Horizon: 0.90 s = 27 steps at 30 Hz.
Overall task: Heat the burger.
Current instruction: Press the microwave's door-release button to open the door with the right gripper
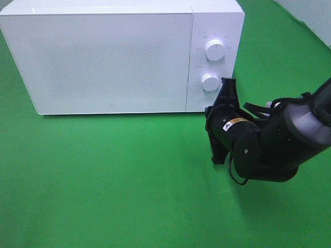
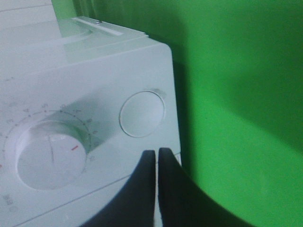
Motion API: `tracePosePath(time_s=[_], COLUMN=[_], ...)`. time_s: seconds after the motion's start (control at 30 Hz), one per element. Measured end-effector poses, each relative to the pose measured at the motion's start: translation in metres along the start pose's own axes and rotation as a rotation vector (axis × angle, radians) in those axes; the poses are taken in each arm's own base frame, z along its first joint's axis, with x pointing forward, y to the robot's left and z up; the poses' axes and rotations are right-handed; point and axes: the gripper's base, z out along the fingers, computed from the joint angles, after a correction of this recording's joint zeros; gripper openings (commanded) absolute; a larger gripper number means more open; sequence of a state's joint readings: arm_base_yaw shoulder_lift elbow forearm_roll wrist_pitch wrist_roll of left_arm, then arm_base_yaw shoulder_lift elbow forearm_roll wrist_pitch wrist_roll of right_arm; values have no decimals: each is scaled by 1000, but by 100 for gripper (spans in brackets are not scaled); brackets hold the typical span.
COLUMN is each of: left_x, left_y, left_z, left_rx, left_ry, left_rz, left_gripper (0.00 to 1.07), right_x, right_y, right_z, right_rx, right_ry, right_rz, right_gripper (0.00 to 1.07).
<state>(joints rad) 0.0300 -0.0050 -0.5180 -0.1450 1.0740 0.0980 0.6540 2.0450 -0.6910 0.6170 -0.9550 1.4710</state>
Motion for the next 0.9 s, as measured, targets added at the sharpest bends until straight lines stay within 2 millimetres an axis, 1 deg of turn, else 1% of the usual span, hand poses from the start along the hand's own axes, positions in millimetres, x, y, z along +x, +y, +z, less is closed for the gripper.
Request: tracePosePath(time_s=[0.17, 0.4, 0.53, 0.63, 0.67, 0.8, 0.9], left_x=[0, 0, 0, 0, 0, 0, 0], left_y=[0, 0, 0, 0, 0, 0, 0], left_z=[0, 0, 0, 0, 0, 0, 0], left_rx=[0, 0, 0, 0, 0, 0, 0], left_ry=[0, 0, 0, 0, 0, 0, 0], left_rz=[0, 0, 0, 0, 0, 0, 0], left_gripper=[98, 98, 98, 98, 98, 98, 98], right_x=[-3, -5, -1, 0, -1, -2, -2], right_y=[3, 5, 7, 6, 5, 5, 9], right_z=[12, 19, 29, 32, 36, 40, 44], right_rx=[7, 4, -7, -8, -6, -12, -26], right_ry=[-6, -11, -7, -7, -7, -13, -12], right_rz=[8, 13, 18, 16, 12, 13, 8], right_gripper=[0, 0, 0, 0, 0, 0, 0])
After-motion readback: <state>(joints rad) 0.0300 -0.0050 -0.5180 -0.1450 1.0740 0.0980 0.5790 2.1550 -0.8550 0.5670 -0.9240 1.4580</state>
